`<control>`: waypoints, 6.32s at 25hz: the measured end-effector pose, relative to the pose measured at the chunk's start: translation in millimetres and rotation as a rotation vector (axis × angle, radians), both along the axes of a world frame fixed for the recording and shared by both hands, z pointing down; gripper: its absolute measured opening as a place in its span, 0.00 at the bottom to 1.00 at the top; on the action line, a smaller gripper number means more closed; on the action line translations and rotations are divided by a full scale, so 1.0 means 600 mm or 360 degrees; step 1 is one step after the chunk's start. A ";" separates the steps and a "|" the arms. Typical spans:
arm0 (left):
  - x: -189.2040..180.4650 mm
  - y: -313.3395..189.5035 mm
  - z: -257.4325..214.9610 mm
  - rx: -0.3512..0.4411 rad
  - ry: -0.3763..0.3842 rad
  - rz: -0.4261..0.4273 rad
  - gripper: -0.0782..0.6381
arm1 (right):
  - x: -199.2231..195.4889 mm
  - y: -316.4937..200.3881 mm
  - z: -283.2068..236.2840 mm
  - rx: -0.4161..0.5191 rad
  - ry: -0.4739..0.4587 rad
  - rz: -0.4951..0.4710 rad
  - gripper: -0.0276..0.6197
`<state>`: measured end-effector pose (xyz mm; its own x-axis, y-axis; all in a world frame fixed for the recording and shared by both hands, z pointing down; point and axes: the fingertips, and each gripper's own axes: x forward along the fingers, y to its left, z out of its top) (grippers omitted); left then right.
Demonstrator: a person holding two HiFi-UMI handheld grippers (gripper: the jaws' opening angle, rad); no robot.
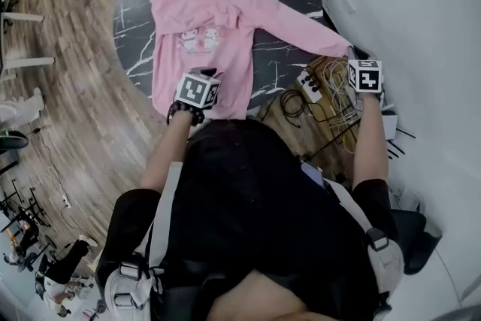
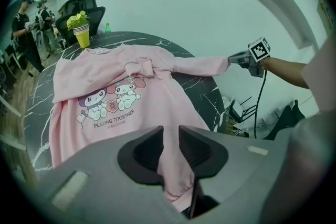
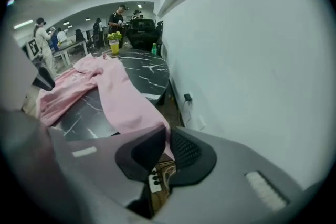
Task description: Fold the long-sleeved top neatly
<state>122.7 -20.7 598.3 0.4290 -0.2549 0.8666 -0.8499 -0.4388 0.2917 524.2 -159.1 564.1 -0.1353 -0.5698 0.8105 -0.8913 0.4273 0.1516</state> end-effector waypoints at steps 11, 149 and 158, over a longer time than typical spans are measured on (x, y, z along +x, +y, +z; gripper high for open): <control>-0.064 0.000 -0.009 -0.0001 -0.0011 -0.0128 0.24 | -0.044 -0.123 -0.080 0.0136 0.0103 0.0050 0.09; -0.387 0.255 0.081 -0.0032 0.0411 -0.0365 0.46 | -0.520 0.410 0.110 -0.0314 -0.0662 0.0237 0.38; -0.347 0.256 0.132 -0.0138 0.0632 -0.0452 0.48 | -0.514 0.432 0.131 -0.0429 -0.0883 0.0344 0.43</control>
<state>-85.2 133.2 677.2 0.6543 -0.3437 0.6736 -0.7483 -0.1659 0.6422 215.9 100.4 642.7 -0.4799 -0.4174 0.7717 -0.8764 0.1883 -0.4432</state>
